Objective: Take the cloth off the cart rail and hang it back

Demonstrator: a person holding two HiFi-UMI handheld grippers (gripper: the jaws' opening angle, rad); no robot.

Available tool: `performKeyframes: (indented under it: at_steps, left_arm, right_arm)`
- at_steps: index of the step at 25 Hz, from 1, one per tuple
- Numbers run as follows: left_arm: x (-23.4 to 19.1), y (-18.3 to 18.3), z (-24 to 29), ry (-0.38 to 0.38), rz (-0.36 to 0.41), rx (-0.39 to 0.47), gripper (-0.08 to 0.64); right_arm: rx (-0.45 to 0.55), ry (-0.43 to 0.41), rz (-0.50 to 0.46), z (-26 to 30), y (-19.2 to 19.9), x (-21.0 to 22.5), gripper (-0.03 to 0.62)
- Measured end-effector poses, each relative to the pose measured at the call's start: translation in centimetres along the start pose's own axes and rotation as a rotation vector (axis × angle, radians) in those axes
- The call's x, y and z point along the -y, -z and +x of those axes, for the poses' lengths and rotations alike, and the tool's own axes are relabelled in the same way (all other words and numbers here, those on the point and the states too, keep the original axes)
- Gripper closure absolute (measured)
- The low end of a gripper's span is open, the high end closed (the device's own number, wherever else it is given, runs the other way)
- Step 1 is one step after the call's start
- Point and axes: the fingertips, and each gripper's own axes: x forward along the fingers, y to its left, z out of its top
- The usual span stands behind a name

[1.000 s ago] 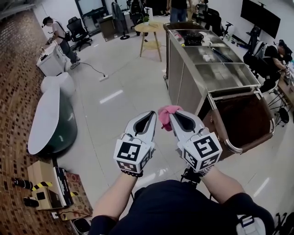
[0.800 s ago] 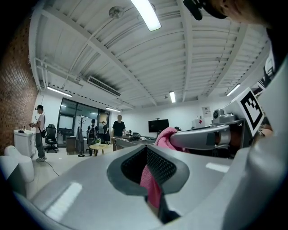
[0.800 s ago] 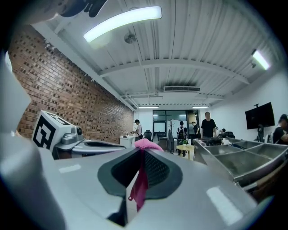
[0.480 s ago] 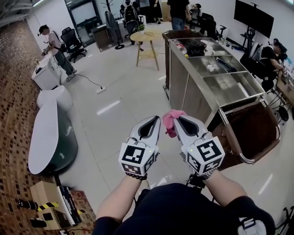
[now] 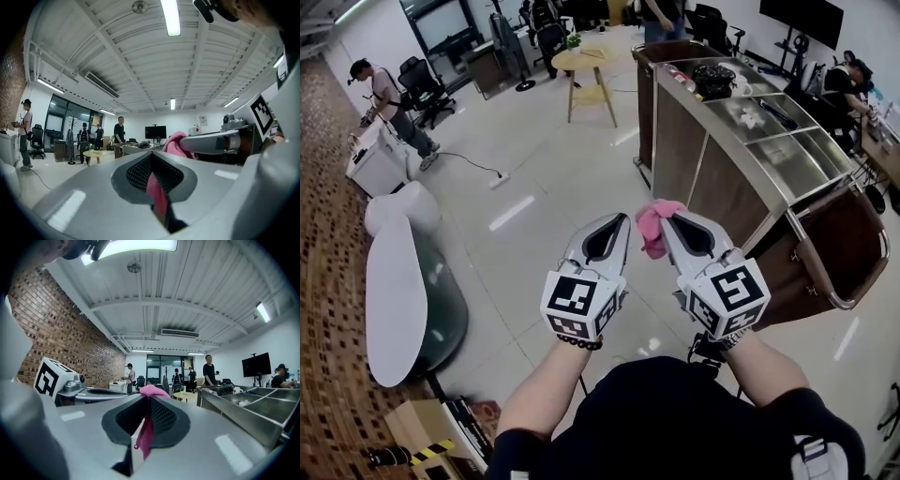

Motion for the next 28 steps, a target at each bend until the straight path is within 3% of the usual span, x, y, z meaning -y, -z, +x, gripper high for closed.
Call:
performKeyframes:
  at_steps: [4,11,20,28]
  left_arm:
    - [-7.4,-1.2,-2.7,0.036,-0.033,-0.002,0.557]
    - [-12.5,-2.6,-2.4,0.052,-0.052,0.008,0.557]
    - [-17.0,-0.5,1.2,0.053,-0.061,-0.018,0.557]
    - [-20.8,0.9,7.9,0.050,-0.028,-0.039,0.557]
  right_arm:
    - [-0.017,0.028,-0.013,7.0,-1.4,-4.7,0.574]
    - [-0.034,0.041,-0.025,12.4,-2.7,-5.8,0.574]
    - [-0.044,0.039,-0.006,17.8,-0.9,-3.1,0.574]
    - [-0.026,0.041,0.024,22.8,0.7,3.0,0.574]
